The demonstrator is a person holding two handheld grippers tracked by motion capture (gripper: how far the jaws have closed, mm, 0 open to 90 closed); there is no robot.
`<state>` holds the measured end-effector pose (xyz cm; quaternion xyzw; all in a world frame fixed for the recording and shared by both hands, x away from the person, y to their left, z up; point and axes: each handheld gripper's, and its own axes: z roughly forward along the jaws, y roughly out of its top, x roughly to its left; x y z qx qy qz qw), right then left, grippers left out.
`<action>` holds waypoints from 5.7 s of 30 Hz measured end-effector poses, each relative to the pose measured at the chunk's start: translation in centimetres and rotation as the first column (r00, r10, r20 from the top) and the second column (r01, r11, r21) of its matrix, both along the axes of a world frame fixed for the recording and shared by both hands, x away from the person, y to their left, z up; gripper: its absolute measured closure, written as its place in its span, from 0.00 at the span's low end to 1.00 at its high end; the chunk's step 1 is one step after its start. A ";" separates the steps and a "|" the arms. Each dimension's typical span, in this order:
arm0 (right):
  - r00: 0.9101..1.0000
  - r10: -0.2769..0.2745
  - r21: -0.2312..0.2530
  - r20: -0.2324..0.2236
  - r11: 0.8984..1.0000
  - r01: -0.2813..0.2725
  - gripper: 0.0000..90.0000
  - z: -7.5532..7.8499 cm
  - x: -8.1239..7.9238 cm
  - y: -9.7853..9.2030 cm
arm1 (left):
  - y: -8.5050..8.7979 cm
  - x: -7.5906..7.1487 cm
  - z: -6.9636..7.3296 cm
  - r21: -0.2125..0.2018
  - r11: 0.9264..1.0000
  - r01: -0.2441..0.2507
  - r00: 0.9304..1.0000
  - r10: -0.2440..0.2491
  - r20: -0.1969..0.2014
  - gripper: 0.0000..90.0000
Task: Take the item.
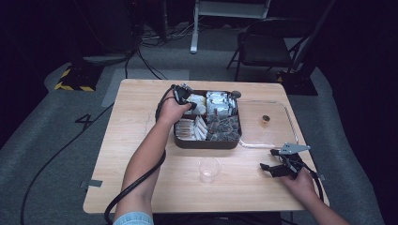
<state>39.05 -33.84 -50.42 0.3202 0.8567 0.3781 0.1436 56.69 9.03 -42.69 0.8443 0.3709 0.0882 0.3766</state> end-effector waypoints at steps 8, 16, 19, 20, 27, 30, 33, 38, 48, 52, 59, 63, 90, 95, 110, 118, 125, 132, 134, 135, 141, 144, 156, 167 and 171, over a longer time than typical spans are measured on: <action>1.000 0.000 0.000 0.000 1.000 0.000 0.19 0.0 0.0 0.0 | 0.7 -1.3 2.7 -0.011 1.000 0.015 0.998 -0.015 0.056 0.98; 1.000 0.000 0.000 0.000 1.000 0.000 0.19 0.0 0.0 0.0 | 1.1 -3.4 5.3 -0.027 0.999 0.025 0.995 -0.022 0.094 0.98; 1.000 0.000 0.000 0.000 1.000 0.000 0.19 0.0 0.0 0.0 | 1.2 -4.4 6.1 -0.032 0.999 0.037 0.994 -0.033 0.103 0.98; 1.000 0.000 0.000 0.000 1.000 0.000 0.19 0.0 0.0 0.0 | 1.3 -4.8 6.4 -0.034 0.998 0.046 0.993 -0.042 0.110 0.98; 1.000 0.000 0.000 0.000 1.000 0.000 0.19 0.0 0.0 0.0 | 1.4 -7.8 8.0 -0.049 0.994 0.095 0.986 -0.087 0.144 0.98; 1.000 0.000 0.000 0.000 1.000 0.000 0.19 0.0 0.0 0.0 | 1.4 -9.2 8.7 -0.052 0.992 0.117 0.981 -0.107 0.161 0.98; 1.000 0.000 0.000 0.000 1.000 0.000 0.19 0.0 0.0 0.0 | 1.4 -10.6 9.2 -0.063 0.989 0.133 0.978 -0.121 0.168 0.98; 1.000 0.000 0.000 0.000 1.000 0.000 0.19 0.0 0.0 0.0 | 1.4 -12.7 9.9 -0.049 0.987 0.151 0.972 -0.139 0.190 0.98; 1.000 0.000 0.000 0.000 1.000 0.000 0.19 0.0 0.0 0.0 | 1.7 -16.3 9.8 -0.061 0.981 0.185 0.965 -0.170 0.199 0.98; 1.000 -0.001 0.000 0.001 1.000 0.001 0.19 0.0 0.0 0.0 | 1.7 -17.6 9.7 -0.058 0.977 0.203 0.962 -0.188 0.198 0.98; 1.000 -0.002 0.000 0.001 1.000 0.002 0.19 0.0 0.0 0.0 | 1.2 -19.5 9.1 -0.061 0.971 0.232 0.957 -0.216 0.193 0.98; 1.000 -0.002 0.000 0.000 1.000 0.002 0.19 0.0 0.0 0.0 | 1.0 -20.6 8.7 -0.064 0.966 0.252 0.953 -0.236 0.188 0.98; 1.000 -0.002 0.000 0.001 1.000 0.002 0.19 0.0 0.0 0.0 | -0.9 -22.9 4.7 -0.003 0.955 0.298 0.947 -0.295 0.128 0.98; 1.000 -0.002 0.000 0.001 1.000 0.002 0.19 0.0 0.0 0.0 | -1.4 -23.0 4.5 0.040 0.952 0.303 0.944 -0.305 0.127 0.98; 1.000 -0.002 0.000 0.001 1.000 0.002 0.19 0.0 0.0 0.0 | -1.9 -22.9 4.4 0.078 0.944 0.320 0.937 -0.327 0.124 0.91; 1.000 -0.002 0.000 0.001 1.000 0.002 0.19 0.0 0.0 0.0 | -1.8 -22.8 4.0 0.012 0.953 0.302 0.944 -0.300 0.136 0.74; 1.000 -0.002 0.000 0.001 1.000 0.002 0.19 0.0 0.0 0.0 | -0.2 -21.8 4.1 -0.065 0.967 0.244 0.958 -0.230 0.172 0.51; 1.000 0.007 -0.001 0.000 1.000 -0.007 0.18 0.0 0.0 0.0 | 3.1 -21.6 4.6 -0.063 0.984 0.169 0.964 -0.152 0.216 0.43; 1.000 0.014 -0.001 -0.001 1.000 -0.014 0.18 0.0 -0.1 -0.1 | 3.6 -21.5 4.5 -0.055 0.986 0.160 0.965 -0.145 0.216 0.44; 1.000 0.020 -0.002 0.000 1.000 -0.020 0.19 0.0 -0.2 -0.2 | 4.5 -21.5 4.3 -0.047 0.989 0.143 0.968 -0.130 0.215 0.44; 1.000 0.020 -0.001 0.000 1.000 -0.020 0.18 0.0 -0.2 -0.2 | 6.9 -21.6 3.5 -0.021 0.995 0.099 0.975 -0.093 0.203 0.41; 1.000 0.020 -0.001 0.000 1.000 -0.020 0.18 0.0 -0.2 -0.2 | 7.9 -21.6 3.2 -0.012 0.997 0.078 0.977 -0.074 0.200 0.41; 1.000 0.020 -0.002 0.000 1.000 -0.020 0.18 0.0 -0.2 -0.2 | 11.6 -21.4 1.1 0.029 1.000 0.009 0.983 -0.014 0.182 0.37; 1.000 0.019 0.000 0.000 1.000 -0.019 0.18 0.0 -0.2 -0.2 | 15.0 -21.5 -2.6 0.014 0.999 -0.041 0.992 0.040 0.118 0.35; 1.000 0.019 0.000 0.000 1.000 -0.019 0.18 0.0 -0.2 -0.2 | 16.3 -21.6 -3.8 0.026 0.996 -0.082 0.992 0.080 0.093 0.35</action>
